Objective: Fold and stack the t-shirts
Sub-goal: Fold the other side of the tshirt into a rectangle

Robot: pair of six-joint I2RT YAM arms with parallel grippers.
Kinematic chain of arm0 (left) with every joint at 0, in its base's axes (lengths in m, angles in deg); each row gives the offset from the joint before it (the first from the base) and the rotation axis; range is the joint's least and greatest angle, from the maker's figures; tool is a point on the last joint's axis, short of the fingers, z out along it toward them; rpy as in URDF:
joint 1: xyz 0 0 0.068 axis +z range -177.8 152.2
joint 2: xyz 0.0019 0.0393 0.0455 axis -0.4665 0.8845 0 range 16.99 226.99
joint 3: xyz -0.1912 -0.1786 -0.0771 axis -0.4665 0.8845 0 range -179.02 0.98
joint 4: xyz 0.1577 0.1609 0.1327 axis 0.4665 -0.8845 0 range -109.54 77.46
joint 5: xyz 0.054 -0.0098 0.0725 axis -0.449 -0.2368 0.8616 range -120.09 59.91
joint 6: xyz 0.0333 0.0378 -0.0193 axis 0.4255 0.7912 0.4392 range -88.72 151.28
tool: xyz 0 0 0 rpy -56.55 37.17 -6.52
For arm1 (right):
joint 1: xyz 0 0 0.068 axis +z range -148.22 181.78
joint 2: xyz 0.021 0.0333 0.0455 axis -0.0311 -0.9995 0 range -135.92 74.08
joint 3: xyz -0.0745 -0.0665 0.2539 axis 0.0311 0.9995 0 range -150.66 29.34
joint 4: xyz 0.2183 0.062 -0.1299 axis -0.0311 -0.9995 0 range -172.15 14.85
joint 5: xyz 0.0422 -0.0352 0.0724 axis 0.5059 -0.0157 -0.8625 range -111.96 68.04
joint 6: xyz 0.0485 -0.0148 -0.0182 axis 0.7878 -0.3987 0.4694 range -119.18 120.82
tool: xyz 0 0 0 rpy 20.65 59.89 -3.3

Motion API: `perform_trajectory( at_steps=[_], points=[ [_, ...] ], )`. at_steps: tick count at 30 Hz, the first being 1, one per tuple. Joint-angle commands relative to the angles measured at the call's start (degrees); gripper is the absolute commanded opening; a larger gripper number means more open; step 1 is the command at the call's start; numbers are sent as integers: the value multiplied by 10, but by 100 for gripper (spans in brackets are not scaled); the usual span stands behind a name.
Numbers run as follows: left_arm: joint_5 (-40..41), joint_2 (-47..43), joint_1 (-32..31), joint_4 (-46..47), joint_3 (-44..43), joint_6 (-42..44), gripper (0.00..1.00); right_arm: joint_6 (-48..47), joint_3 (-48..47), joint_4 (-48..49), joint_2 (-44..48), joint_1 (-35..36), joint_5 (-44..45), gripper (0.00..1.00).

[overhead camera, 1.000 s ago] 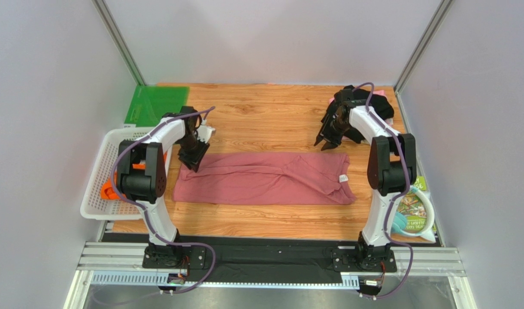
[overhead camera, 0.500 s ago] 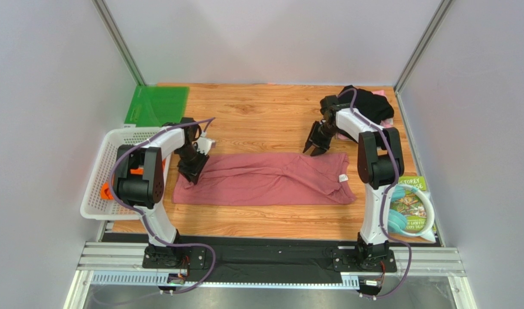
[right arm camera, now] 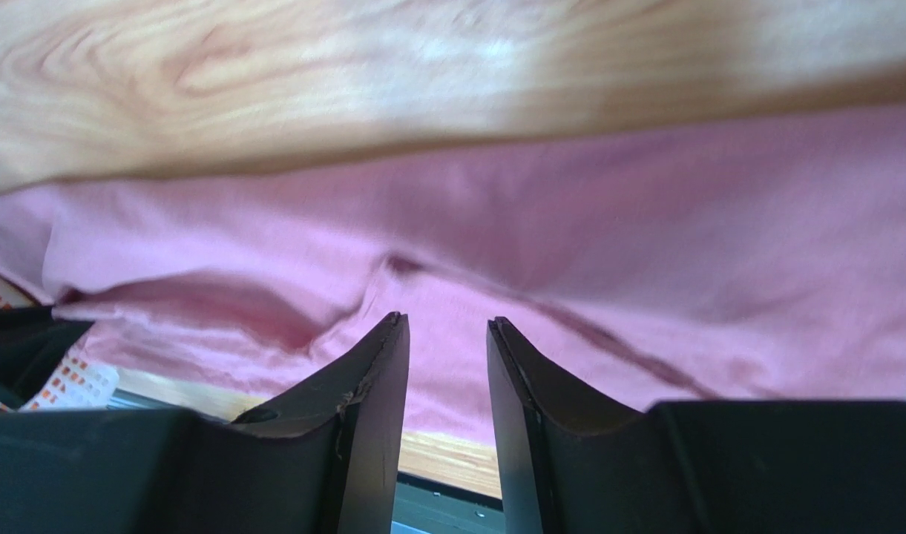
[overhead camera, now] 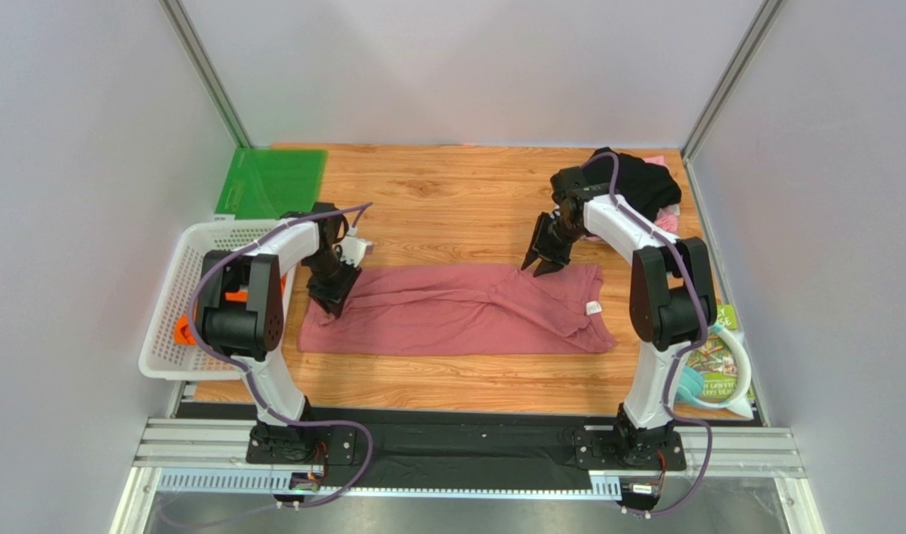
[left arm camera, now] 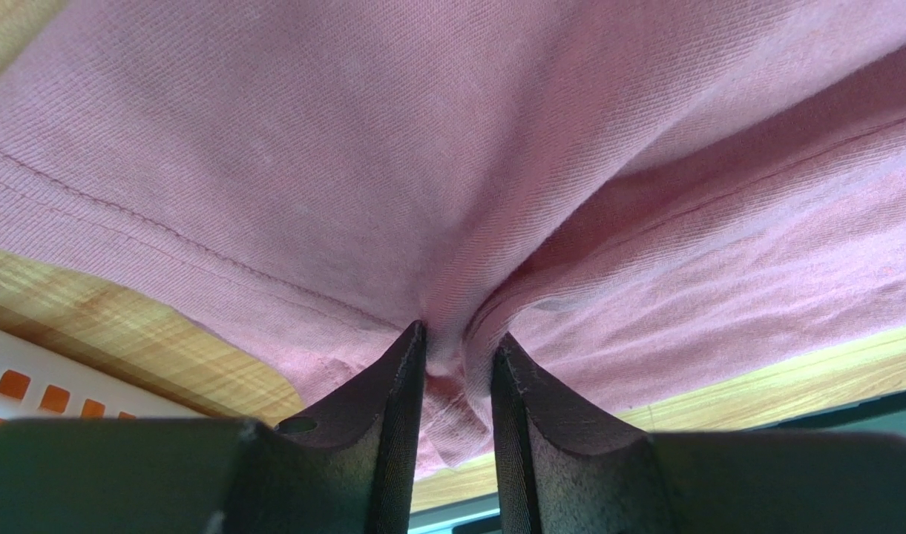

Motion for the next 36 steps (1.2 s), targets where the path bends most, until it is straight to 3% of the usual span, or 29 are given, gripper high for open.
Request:
perform_trajectory(
  at_steps=[1,7,18,36],
  points=[
    [-1,-12,-1,8,-6,9,34,-5,36,1,73,16,5,37],
    [1,-12,-1,9,-11,10,34,-3,70,10,105,18,3,38],
    [5,-15,-1,5,-12,8,34,-12,-83,-27,-13,39,-11,42],
    [10,-29,-1,4,-17,12,34,-3,-72,-25,-57,42,-8,38]
  ],
)
